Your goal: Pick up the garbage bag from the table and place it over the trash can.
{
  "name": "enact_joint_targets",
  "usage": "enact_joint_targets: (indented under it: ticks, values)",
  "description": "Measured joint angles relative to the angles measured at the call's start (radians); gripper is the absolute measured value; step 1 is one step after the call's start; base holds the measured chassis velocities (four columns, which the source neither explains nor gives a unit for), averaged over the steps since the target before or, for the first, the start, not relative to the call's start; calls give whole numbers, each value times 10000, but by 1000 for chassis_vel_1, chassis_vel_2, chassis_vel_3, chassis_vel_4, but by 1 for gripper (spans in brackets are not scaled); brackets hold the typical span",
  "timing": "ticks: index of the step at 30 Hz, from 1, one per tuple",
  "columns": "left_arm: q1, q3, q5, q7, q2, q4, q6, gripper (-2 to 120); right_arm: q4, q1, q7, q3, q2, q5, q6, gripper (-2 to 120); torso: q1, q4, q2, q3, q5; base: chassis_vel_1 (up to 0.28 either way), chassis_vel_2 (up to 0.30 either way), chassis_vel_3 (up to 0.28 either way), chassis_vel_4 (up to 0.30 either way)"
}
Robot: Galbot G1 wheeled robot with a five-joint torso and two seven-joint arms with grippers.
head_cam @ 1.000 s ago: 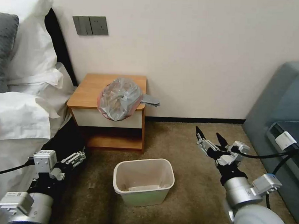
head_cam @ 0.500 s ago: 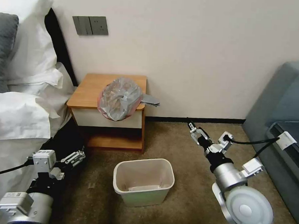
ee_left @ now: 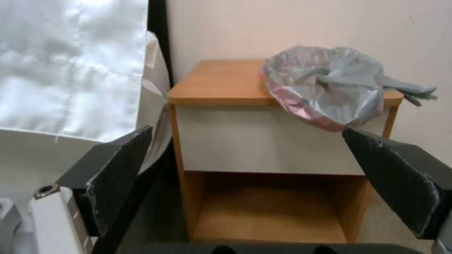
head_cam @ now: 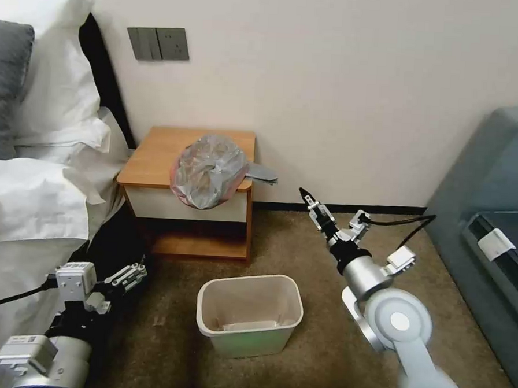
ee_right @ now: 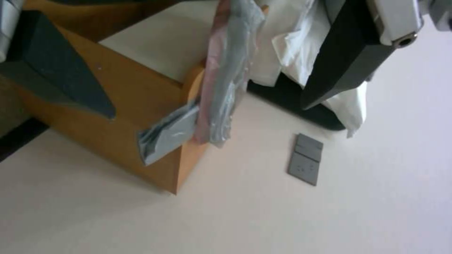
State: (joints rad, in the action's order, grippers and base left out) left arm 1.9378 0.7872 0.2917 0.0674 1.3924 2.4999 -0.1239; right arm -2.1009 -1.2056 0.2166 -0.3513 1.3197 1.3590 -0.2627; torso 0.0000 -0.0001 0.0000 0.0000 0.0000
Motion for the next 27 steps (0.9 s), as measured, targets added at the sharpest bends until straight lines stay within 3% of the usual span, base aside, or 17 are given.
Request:
enact_joint_targets:
  ticks: [7,15,18,23,25,27]
  values:
    - [102,7,-20,-47,22,0,67,100,330,490,262,-2,243,878,0,100,0,0,0,0,0,0,0,0,0]
    - [298,11,-92,-143,81,1,258,100,1749,1664,434,-57,465,2468,-461,100,0,1,0,0,-1,0,0,0,0]
    - [438,11,-196,-179,132,4,395,100,3065,2400,570,100,656,2935,-613,100,0,1,0,0,-1,0,0,0,0]
    - [586,12,-277,-224,182,7,507,100,4258,3077,400,361,816,3042,-780,100,0,1,0,0,0,0,0,0,0]
    - [790,25,-402,-296,241,8,655,100,5493,3756,-362,600,1067,3129,-803,100,0,2,-1,1,-1,0,0,0,0]
    - [836,32,-414,-304,249,7,693,100,5848,3941,-598,633,1148,3134,-816,100,0,1,0,0,-1,0,0,0,0]
